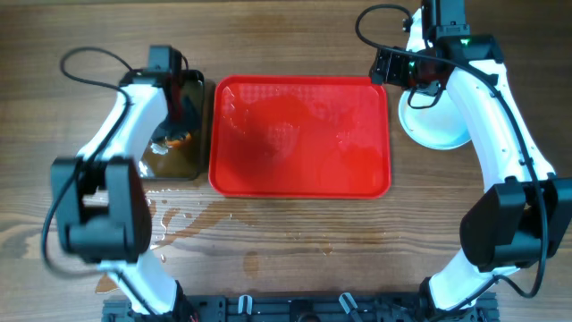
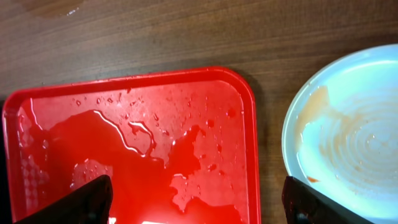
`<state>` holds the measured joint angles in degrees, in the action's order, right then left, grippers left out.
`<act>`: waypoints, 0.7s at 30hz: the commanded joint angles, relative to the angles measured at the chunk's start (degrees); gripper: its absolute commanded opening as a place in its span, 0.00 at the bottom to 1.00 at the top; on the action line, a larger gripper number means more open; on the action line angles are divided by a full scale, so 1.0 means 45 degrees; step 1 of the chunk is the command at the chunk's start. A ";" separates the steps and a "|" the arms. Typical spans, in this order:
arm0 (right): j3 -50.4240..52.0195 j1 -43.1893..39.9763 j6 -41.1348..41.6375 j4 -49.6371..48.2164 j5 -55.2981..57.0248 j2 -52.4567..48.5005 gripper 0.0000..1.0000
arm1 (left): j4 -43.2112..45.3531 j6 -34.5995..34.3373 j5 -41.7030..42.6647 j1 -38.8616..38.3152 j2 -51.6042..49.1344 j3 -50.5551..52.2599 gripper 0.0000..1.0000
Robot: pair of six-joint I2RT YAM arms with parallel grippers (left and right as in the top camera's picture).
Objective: Clean dirty plates on tray and stack at the side
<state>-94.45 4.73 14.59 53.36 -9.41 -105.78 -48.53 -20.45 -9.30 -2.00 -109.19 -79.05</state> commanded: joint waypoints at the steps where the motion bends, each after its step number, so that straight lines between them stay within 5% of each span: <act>1: 0.0063 -0.0019 -0.0554 0.0214 -0.0015 0.1171 0.86 | -0.0068 0.0019 0.0214 -0.0408 0.3259 -0.1083 0.89; 2: 0.0063 -0.0019 -0.0573 0.0321 -0.0015 0.1540 0.85 | -0.0063 0.0019 0.0209 -0.0549 0.3920 -0.1083 1.00; 4: 0.0063 -0.0019 -0.0568 0.0529 -0.0015 0.2977 0.84 | 0.0155 0.0019 0.0214 -0.0869 0.5095 -0.1078 1.00; 6: 0.0063 -0.0019 -0.0539 0.0544 -0.0015 0.4255 1.00 | 0.0287 0.0024 0.0204 -0.1035 0.5586 -0.1078 1.00; 11: 0.0063 -0.0019 -0.0544 0.0282 -0.0015 0.6907 1.00 | 0.0287 0.0024 0.0204 -0.1035 0.5761 -0.1078 1.00; 17: 0.0068 -0.0019 -0.0568 0.0461 0.0471 0.7329 1.00 | 0.0287 0.0024 0.0204 -0.1030 0.5761 -0.1078 1.00; 21: 0.0102 -0.0015 -0.0583 0.2623 0.0491 0.7397 1.00 | 0.0287 0.0024 0.0204 -0.1035 0.5761 -0.1078 1.00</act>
<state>-94.00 4.73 12.67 61.08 -8.45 -72.42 -47.22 -20.43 -8.86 -6.59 -83.00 -83.96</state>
